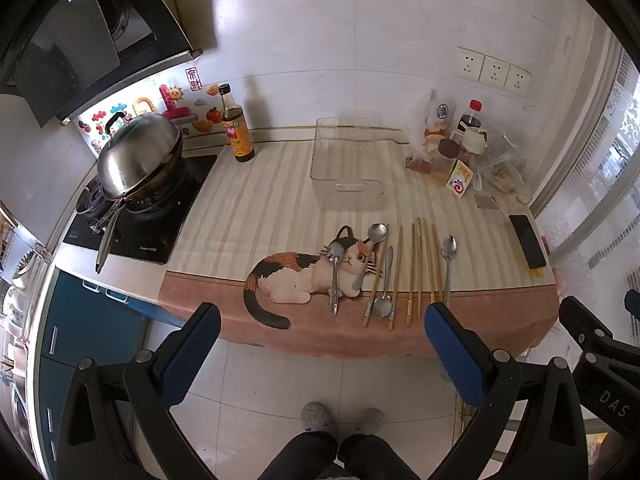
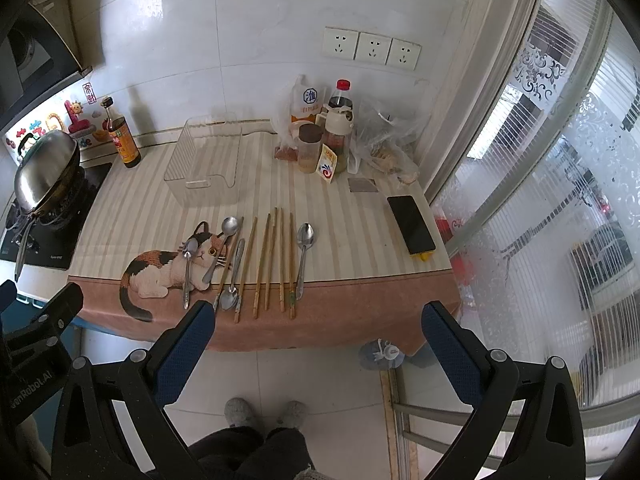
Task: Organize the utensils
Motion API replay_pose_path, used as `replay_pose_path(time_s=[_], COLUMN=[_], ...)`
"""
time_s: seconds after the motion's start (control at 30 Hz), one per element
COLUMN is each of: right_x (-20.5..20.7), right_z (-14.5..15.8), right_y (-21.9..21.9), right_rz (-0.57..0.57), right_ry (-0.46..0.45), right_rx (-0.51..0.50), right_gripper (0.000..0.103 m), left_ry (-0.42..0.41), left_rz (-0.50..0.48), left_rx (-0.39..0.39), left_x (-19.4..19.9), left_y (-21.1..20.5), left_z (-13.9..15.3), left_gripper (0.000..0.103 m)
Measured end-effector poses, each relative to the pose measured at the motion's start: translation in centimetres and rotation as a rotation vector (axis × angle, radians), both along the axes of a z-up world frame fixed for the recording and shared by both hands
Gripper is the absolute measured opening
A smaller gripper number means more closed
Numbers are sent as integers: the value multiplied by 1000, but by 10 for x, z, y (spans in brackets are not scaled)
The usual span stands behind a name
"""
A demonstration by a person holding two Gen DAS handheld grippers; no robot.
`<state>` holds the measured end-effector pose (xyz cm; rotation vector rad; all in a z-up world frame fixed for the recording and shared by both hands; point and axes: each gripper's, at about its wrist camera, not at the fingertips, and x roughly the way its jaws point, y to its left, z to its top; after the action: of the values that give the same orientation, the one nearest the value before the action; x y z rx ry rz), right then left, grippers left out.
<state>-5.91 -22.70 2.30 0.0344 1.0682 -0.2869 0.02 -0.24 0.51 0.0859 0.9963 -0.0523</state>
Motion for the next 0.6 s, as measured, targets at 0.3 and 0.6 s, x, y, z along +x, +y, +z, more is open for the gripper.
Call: replay_pose_path(time_s=[0.3,0.6], right_x=[1,3], right_z=[6,7], right_y=[1,1], right_rz=[0,1], right_ry=[-6,-13], right_rx=[-2,-2], right_gripper=[103,103], left_ry=[-5,-7], left_rz=[3,4], left_rx=[1,-2], left_x=[-4,-6], left_y=[-5,-7], left_z=[1,2], left_gripper=[103,103])
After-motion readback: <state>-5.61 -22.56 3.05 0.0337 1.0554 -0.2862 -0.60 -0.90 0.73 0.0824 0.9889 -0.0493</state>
